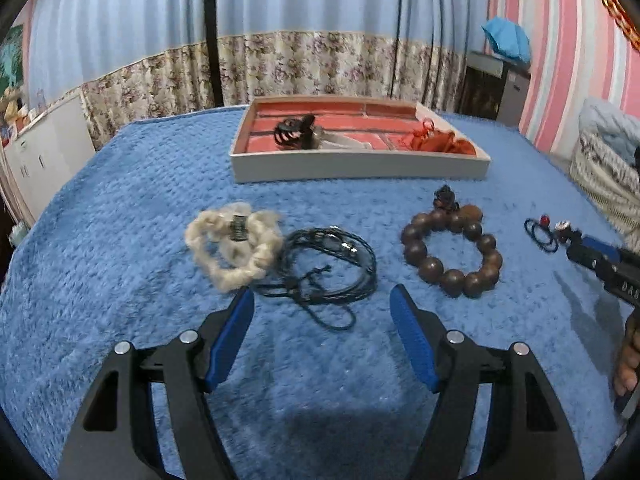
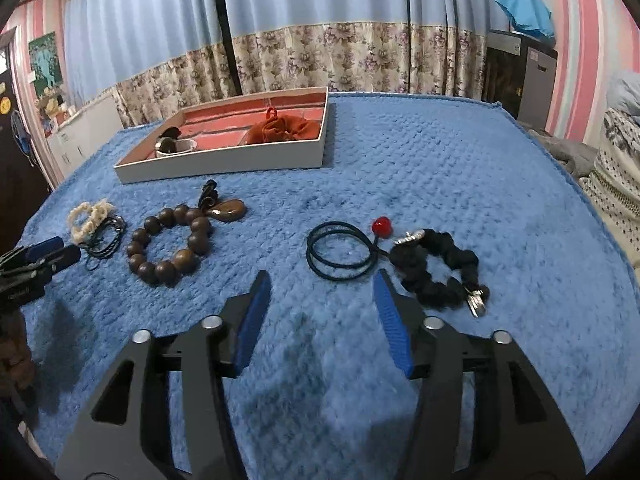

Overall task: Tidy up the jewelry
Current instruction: 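Move both open tools toward the bead bracelet and black hair ties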

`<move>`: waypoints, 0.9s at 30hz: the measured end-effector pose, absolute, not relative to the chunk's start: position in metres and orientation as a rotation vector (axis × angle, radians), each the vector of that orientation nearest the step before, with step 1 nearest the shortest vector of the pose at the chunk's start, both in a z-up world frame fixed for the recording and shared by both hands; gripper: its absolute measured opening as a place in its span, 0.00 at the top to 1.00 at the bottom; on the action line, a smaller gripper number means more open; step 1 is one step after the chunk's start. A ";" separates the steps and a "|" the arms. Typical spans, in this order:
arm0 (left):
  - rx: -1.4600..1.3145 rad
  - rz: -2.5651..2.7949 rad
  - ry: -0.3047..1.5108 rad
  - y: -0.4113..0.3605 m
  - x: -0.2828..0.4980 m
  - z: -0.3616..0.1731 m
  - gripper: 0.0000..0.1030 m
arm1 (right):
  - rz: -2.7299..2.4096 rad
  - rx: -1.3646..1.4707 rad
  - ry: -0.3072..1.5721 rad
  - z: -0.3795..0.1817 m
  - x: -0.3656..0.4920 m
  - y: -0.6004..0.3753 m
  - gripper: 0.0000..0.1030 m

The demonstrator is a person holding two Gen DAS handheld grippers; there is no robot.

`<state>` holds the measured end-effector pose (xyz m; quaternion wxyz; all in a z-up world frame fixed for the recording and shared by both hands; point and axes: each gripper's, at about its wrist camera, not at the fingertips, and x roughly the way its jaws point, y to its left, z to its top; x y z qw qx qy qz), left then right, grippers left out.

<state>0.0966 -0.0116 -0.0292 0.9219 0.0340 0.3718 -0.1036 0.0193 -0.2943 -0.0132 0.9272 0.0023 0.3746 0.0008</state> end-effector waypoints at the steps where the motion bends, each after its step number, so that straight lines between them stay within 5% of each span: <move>1: 0.072 -0.221 0.773 -0.015 0.099 -0.031 0.33 | 0.000 0.001 0.783 -0.016 0.025 -0.293 0.43; 23: 0.098 -0.246 0.858 -0.034 0.148 -0.052 0.33 | -0.075 -0.025 0.891 -0.036 0.073 -0.295 0.42; 26: 0.081 -0.263 0.874 -0.032 0.154 -0.053 0.38 | -0.077 -0.031 0.896 -0.038 0.080 -0.295 0.44; 27: 0.081 -0.262 0.878 -0.032 0.154 -0.054 0.48 | -0.076 -0.029 0.896 -0.038 0.080 -0.295 0.47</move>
